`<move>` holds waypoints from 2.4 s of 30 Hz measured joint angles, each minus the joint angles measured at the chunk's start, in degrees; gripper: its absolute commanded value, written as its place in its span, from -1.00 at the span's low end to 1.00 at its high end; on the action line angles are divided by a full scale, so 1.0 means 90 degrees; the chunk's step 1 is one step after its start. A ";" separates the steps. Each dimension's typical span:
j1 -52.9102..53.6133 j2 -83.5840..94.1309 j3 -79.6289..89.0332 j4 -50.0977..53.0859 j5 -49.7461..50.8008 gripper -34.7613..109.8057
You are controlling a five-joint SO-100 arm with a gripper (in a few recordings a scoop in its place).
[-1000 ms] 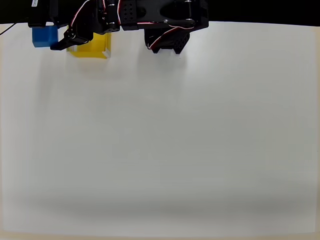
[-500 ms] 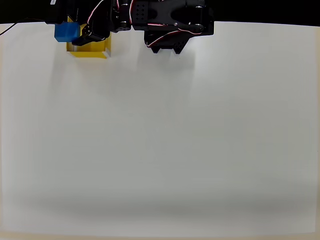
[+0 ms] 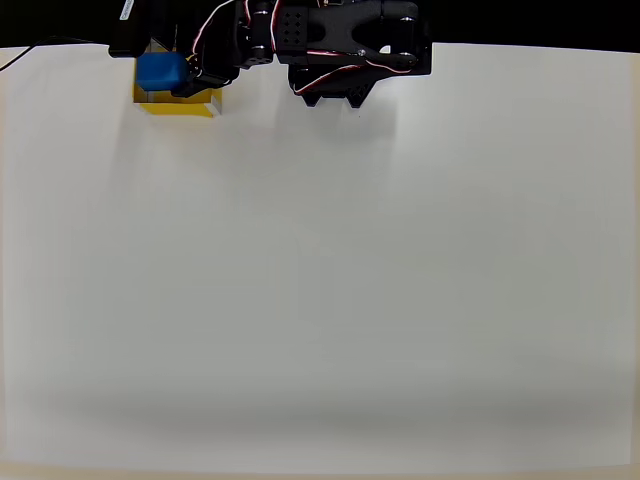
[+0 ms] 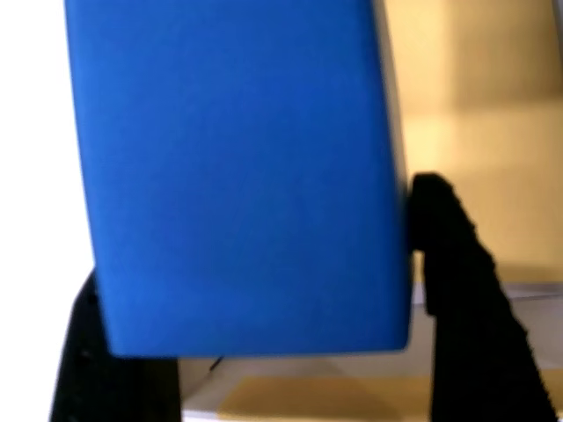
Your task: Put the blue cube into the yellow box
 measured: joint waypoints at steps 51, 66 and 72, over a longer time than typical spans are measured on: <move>-0.2305 0.0137 -0.1885 0.1152 -0.0361 -0.52; -0.8252 0.1992 0.0508 0.0908 -0.0625 -0.52; -0.9395 0.2842 0.1670 0.1318 -0.0615 -0.52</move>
